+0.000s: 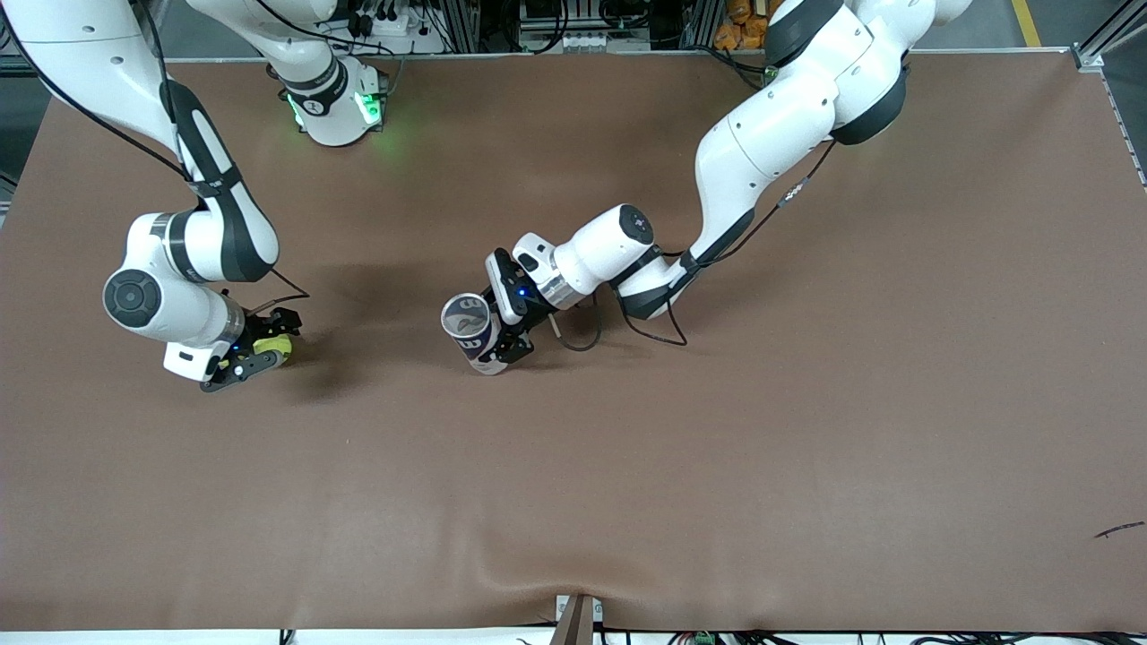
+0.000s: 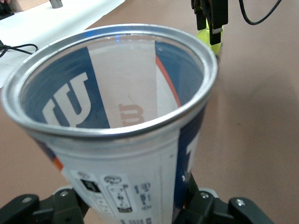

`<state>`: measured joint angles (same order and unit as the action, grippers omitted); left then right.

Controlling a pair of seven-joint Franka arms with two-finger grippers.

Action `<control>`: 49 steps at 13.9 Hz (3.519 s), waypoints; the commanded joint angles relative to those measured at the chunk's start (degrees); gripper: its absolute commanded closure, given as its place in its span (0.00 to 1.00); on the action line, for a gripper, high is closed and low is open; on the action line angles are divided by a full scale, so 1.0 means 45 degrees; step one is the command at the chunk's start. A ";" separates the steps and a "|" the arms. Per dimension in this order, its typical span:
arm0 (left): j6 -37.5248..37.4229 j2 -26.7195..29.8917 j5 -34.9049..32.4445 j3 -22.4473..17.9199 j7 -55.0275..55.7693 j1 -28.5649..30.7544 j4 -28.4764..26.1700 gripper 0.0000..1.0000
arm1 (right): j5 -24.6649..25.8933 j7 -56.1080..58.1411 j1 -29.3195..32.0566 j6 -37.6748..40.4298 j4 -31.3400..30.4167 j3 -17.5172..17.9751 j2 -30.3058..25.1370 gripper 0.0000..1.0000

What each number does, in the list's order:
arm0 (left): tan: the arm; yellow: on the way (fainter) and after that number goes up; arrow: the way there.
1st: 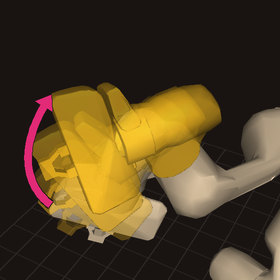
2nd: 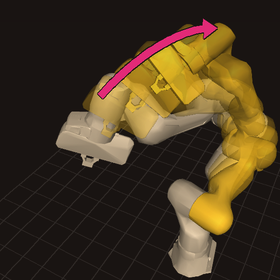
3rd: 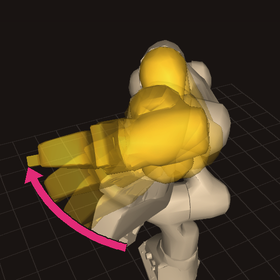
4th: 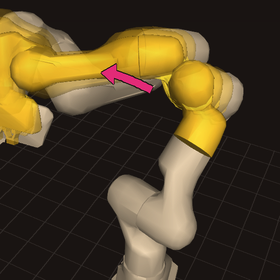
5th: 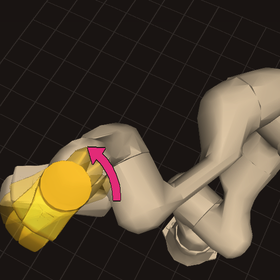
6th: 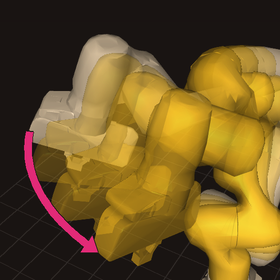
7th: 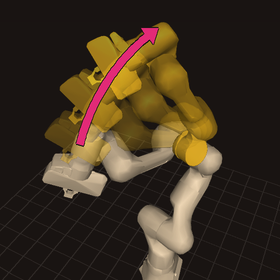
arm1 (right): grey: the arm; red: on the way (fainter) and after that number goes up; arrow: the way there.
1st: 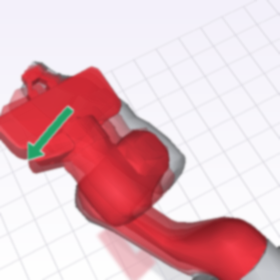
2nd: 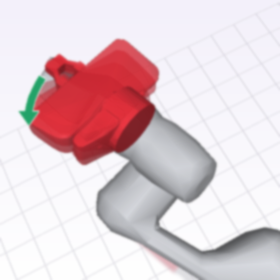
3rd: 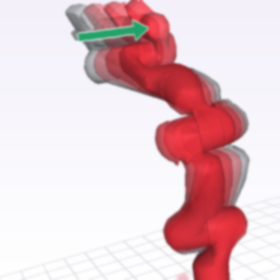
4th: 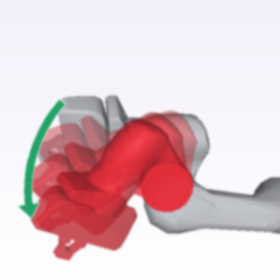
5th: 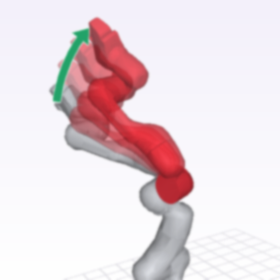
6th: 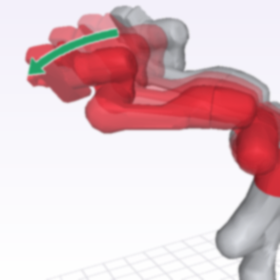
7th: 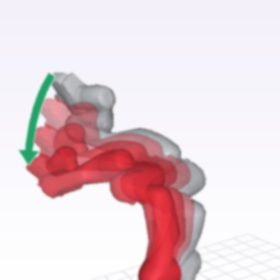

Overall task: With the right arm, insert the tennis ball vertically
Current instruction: 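Grasp one tennis ball with the right gripper, then lift the ball with the right gripper over the can opening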

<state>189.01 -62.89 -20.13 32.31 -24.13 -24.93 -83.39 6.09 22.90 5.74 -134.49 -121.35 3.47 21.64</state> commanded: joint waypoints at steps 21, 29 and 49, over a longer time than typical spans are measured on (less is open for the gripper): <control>0.0732 -0.0087 0.0216 -0.0111 0.0069 -0.0026 0.0035 0.23 | -0.3273 -0.0400 -0.0064 0.4028 0.2677 0.0168 -0.0765 0.97; 0.0771 -0.0068 0.0216 -0.0111 0.0049 -0.0026 0.0055 0.23 | -0.4223 -1.0744 -0.4143 0.7464 0.7142 0.0206 -0.0668 0.97; 0.0791 -0.0068 0.0235 -0.0111 0.0049 -0.0026 0.0074 0.23 | -0.5044 -1.5441 -0.6432 0.6077 0.7650 0.0128 0.0700 0.00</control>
<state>191.50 -63.07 -20.12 31.86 -24.00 -24.78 -83.34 -15.50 -45.39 -22.43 -108.00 -88.71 4.76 23.95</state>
